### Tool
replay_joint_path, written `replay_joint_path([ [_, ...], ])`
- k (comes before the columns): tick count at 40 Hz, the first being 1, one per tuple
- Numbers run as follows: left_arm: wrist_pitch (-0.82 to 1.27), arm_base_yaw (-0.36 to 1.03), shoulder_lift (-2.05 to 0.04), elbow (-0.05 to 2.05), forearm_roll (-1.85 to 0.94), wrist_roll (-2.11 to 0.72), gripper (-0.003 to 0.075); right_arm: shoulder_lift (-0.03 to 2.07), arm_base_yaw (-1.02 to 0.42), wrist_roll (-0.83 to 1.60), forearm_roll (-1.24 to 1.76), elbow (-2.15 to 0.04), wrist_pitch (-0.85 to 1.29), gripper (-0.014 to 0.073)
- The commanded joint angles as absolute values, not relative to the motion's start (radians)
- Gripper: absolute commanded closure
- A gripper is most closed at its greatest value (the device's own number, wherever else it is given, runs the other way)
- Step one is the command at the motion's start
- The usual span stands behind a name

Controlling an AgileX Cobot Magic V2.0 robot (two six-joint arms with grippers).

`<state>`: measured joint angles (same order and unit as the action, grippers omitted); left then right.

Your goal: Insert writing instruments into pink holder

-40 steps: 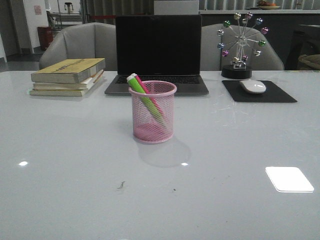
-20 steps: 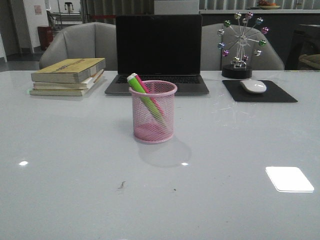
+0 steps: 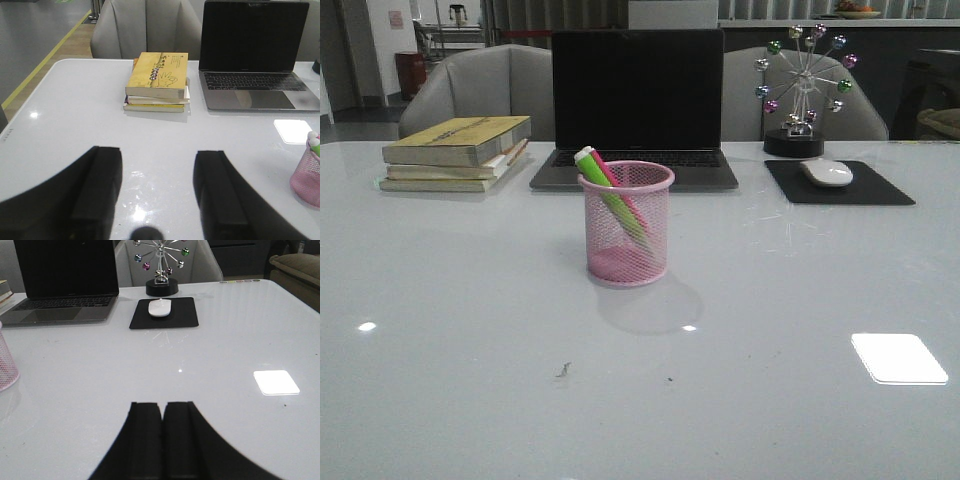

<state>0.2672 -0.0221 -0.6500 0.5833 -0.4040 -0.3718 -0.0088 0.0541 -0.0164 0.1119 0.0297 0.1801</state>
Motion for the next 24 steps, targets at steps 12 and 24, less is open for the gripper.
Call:
replay_joint_path([
  [12,0.195,-0.024,-0.566,0.612,-0.415,-0.373,0.0634,-0.022,0.055,-0.016,0.102,0.032,0.097,0.0573],
  [24,0.147,-0.024,-0.315,0.533,-0.388,-0.373,0.0621,-0.022,0.055,-0.016,0.102,0.032,0.097,0.0573],
])
